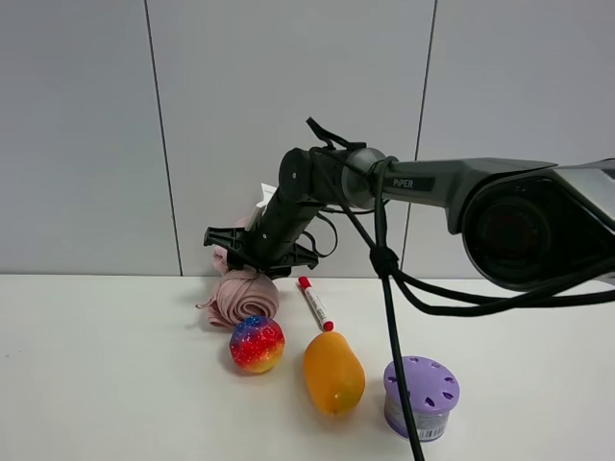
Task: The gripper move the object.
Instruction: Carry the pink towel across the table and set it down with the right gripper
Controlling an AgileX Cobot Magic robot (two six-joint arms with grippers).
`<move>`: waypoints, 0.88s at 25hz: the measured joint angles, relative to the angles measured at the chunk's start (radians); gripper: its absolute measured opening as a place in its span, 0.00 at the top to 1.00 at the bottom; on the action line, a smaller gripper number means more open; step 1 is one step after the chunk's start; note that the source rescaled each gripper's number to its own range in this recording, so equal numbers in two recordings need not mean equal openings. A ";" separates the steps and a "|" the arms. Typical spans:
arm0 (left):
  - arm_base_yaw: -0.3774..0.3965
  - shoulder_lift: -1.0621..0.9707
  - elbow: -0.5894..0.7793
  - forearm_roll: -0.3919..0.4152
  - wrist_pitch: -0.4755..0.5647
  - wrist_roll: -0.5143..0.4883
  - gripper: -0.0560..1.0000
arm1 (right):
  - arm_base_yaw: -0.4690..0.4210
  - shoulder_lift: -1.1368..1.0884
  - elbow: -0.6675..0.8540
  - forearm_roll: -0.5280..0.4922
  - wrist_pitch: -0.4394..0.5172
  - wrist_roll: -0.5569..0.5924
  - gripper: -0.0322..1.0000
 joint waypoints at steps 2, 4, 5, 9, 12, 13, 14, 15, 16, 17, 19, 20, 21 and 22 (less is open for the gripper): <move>0.000 0.000 0.000 0.000 0.000 0.000 0.00 | 0.000 0.003 0.000 0.000 -0.003 0.009 0.97; 0.000 0.000 0.000 0.000 0.000 0.000 0.00 | 0.000 0.007 0.000 0.000 -0.005 0.011 0.97; 0.000 0.000 0.000 0.000 0.000 0.000 0.00 | 0.000 0.008 0.000 0.000 -0.008 0.012 0.94; 0.000 0.000 0.000 0.000 0.000 0.000 0.00 | 0.000 0.008 0.000 0.000 -0.021 0.018 0.42; 0.000 0.000 0.000 0.000 0.000 0.000 0.00 | 0.000 0.004 -0.003 0.000 -0.008 0.018 0.12; 0.000 0.000 0.000 0.000 0.000 0.000 0.00 | 0.000 -0.002 -0.003 -0.001 0.004 0.018 0.08; 0.000 0.000 0.000 0.000 0.000 0.000 0.00 | 0.000 -0.009 -0.003 -0.001 0.019 0.018 0.06; 0.000 0.000 0.000 0.000 0.000 0.000 0.00 | 0.000 -0.021 -0.003 -0.001 0.035 0.018 0.04; 0.000 0.000 0.000 0.000 0.000 0.000 0.00 | 0.000 -0.039 -0.003 -0.001 0.057 0.018 0.03; 0.000 0.000 0.000 0.000 0.000 0.000 0.00 | 0.000 -0.057 -0.003 -0.004 0.083 0.018 0.03; 0.000 0.000 0.000 0.000 0.000 0.000 0.00 | 0.000 -0.112 -0.003 -0.024 0.130 0.018 0.02; 0.000 0.000 0.000 0.000 0.000 0.000 0.00 | 0.000 -0.146 -0.003 -0.039 0.157 0.018 0.02; 0.000 0.000 0.000 0.000 0.000 0.000 0.00 | 0.000 -0.177 -0.003 -0.056 0.183 0.018 0.02; 0.000 0.000 0.000 0.000 0.000 0.000 0.00 | 0.000 -0.216 -0.003 -0.073 0.207 0.018 0.02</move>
